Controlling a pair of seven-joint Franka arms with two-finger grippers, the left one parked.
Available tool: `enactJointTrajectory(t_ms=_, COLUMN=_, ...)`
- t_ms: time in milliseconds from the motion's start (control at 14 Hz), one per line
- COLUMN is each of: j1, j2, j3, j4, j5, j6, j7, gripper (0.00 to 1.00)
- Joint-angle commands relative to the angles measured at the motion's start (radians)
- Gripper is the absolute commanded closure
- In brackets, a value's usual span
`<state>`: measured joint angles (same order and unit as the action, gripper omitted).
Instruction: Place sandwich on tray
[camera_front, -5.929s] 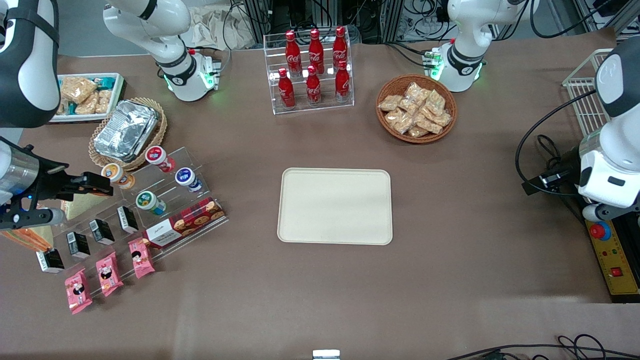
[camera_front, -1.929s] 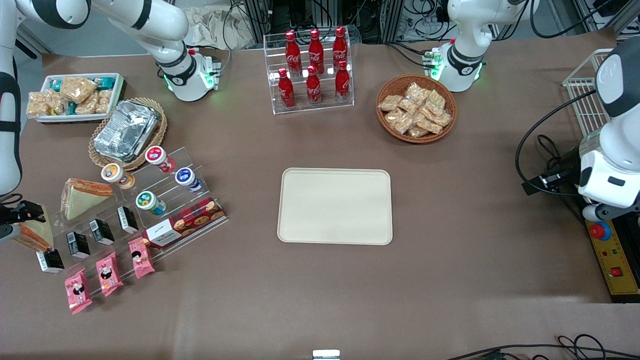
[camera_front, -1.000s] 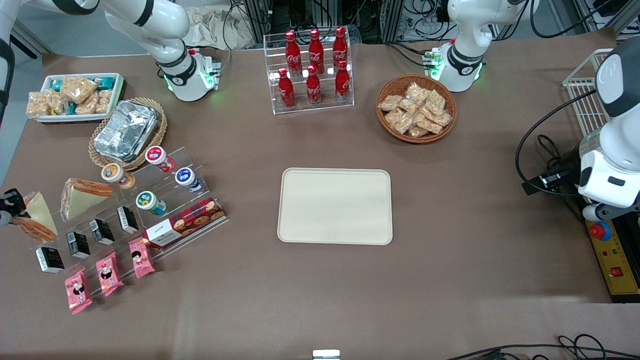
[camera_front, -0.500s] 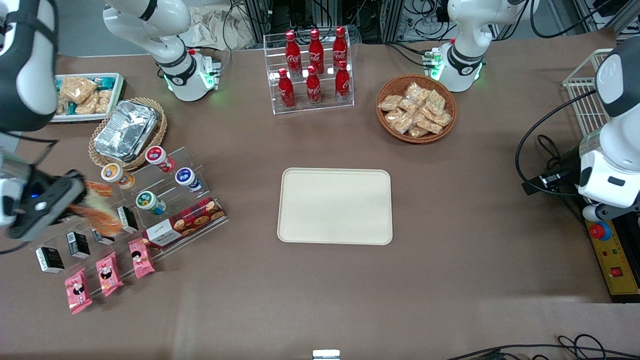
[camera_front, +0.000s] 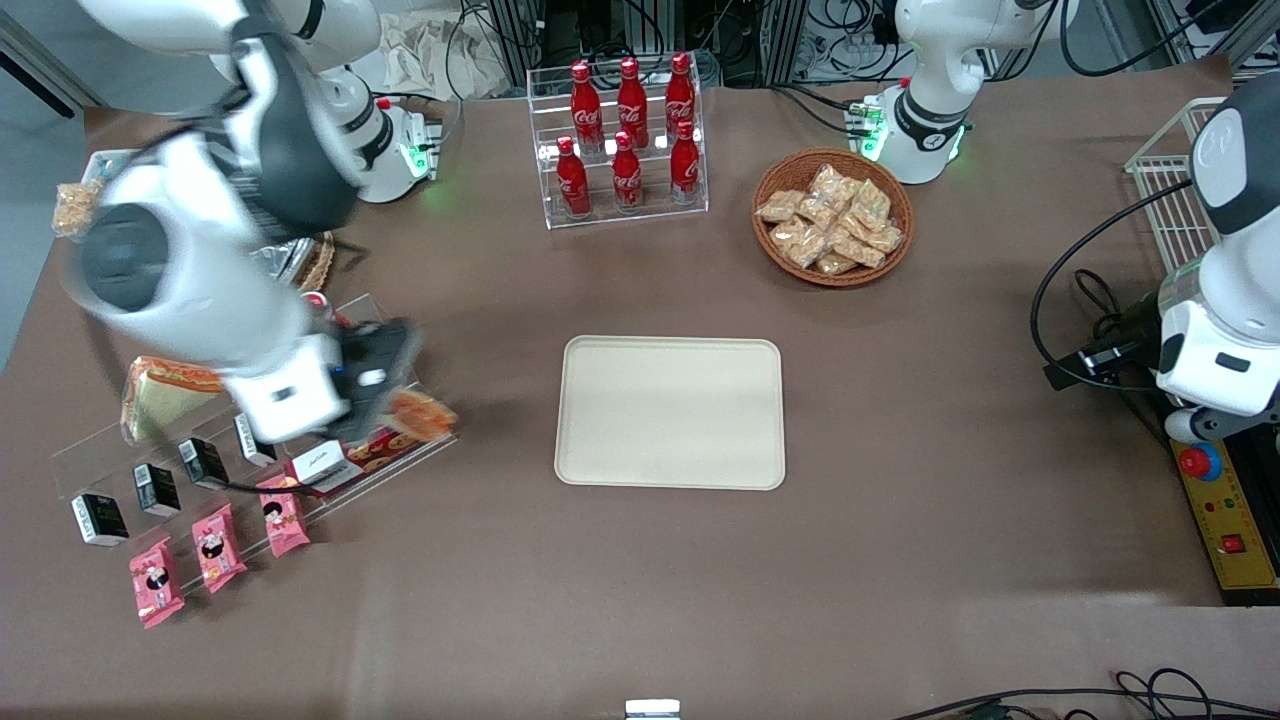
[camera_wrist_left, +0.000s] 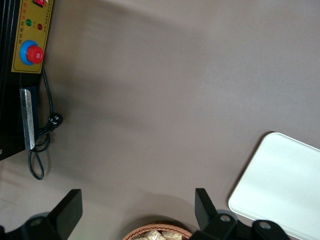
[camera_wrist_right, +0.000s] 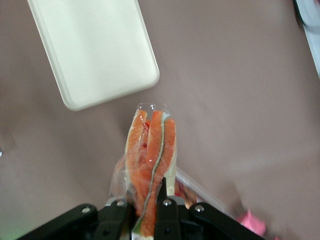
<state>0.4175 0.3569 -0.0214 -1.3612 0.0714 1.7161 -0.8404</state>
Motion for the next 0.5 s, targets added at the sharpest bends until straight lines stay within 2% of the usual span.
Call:
enactJointTrajectory(t_ms=0, j1=0.091, j2=0.069, j3=-0.011, j4=0.013, j5=0.024, j6=0.100, j7=0.017, gripper=0.86)
enactJointTrajectory(t_ms=429, j1=0.252, j2=0.264, j3=-0.017, j4=0.005, j5=-0.002, j6=0.380, j7=0.024, gripper=0.86)
